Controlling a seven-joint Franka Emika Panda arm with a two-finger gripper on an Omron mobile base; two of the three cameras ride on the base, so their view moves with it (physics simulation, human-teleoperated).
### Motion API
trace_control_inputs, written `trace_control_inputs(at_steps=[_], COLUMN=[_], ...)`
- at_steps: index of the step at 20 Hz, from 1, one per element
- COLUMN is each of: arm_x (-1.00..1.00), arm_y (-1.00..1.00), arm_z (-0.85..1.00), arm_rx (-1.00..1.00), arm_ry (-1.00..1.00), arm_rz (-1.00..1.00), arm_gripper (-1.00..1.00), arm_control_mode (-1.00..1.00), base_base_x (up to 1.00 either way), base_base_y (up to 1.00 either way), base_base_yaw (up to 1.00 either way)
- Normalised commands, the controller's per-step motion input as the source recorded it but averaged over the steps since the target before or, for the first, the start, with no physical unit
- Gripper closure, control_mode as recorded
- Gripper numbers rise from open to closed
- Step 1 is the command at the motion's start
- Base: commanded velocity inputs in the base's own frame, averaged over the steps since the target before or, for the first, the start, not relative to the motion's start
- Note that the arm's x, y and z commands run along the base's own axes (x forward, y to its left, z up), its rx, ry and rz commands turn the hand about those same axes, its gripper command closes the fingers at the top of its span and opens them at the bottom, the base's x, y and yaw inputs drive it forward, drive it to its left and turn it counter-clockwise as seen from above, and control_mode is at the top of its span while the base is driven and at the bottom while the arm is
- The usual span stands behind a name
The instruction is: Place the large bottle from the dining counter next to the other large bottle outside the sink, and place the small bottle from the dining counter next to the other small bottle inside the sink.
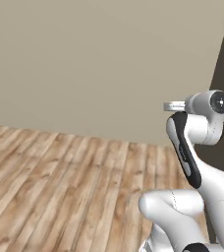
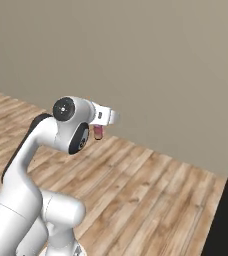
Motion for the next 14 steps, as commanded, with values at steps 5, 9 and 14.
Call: trace_control_inputs(at_steps=[5, 9, 14], arm_x=[0.0, 0.0, 0.0], arm_y=[0.0, 0.0, 0.0], arm_z=[0.0, 0.0, 0.0], arm_rx=[0.0, 0.0, 0.0], arm_ry=[0.0, 0.0, 0.0], arm_rz=[0.0, 0.0, 0.0], arm_gripper=[1.0, 1.0, 1.0], arm_control_mode=[1.0, 1.0, 1.0], base_base_x=[-0.39, -0.76, -0.93], base_base_y=[0.15, 0.33, 0.6], base_base_yaw=[-0.41, -0.33, -0.2])
